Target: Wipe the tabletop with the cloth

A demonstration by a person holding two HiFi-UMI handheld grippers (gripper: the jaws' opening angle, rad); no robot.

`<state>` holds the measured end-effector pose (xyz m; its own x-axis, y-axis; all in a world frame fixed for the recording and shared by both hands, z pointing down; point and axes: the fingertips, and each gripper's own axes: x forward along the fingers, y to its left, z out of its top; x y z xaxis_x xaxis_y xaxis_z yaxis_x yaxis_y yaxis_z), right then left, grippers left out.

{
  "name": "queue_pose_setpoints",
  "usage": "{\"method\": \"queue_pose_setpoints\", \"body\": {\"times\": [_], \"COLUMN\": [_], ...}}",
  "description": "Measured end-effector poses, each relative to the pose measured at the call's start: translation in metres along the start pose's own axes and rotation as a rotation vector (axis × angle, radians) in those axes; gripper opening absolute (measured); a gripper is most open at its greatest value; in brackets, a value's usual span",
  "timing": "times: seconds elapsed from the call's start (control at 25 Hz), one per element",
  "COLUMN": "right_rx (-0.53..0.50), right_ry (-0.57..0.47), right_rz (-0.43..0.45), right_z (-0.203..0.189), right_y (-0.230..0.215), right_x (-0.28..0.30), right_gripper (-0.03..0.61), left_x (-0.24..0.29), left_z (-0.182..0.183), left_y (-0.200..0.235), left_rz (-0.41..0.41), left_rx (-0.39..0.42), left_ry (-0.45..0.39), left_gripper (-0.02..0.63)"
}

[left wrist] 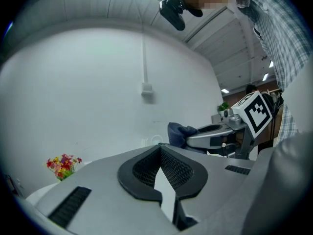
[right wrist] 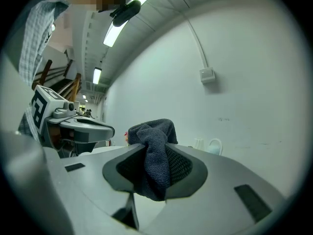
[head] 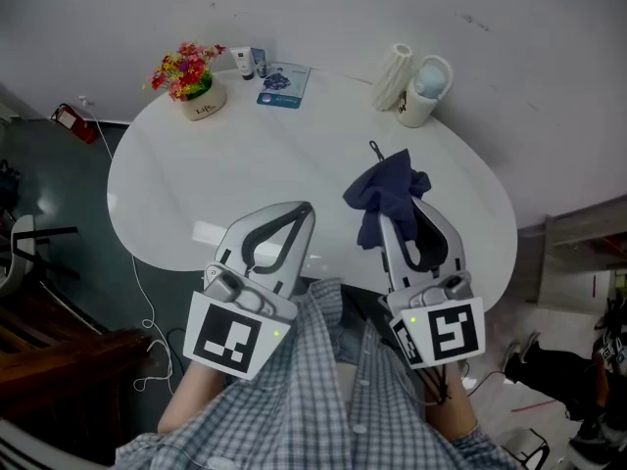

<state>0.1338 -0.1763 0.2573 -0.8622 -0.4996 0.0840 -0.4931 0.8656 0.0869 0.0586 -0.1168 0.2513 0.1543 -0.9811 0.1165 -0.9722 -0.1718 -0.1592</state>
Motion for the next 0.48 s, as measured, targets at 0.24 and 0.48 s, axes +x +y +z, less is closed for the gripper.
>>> {"method": "queue_pose_setpoints", "body": {"times": [0.24, 0.48], "right_rx": [-0.001, 0.0], "right_ry": [-0.013, -0.009], "right_rz": [0.017, 0.022], "right_z": [0.0046, 0.0019], "right_y": [0.0051, 0.0055], "right_x": [0.0012, 0.0022], "right_gripper": [0.104, 0.104], "left_x": [-0.0023, -0.0038], "left_z": [-0.0002, -0.0017], "left_y": [0.0008, 0.0036], "left_rz": [0.001, 0.012], "left_rx": [0.014, -0.001], "left_ry": [0.007, 0.009], "left_gripper": [0.002, 0.002]}}
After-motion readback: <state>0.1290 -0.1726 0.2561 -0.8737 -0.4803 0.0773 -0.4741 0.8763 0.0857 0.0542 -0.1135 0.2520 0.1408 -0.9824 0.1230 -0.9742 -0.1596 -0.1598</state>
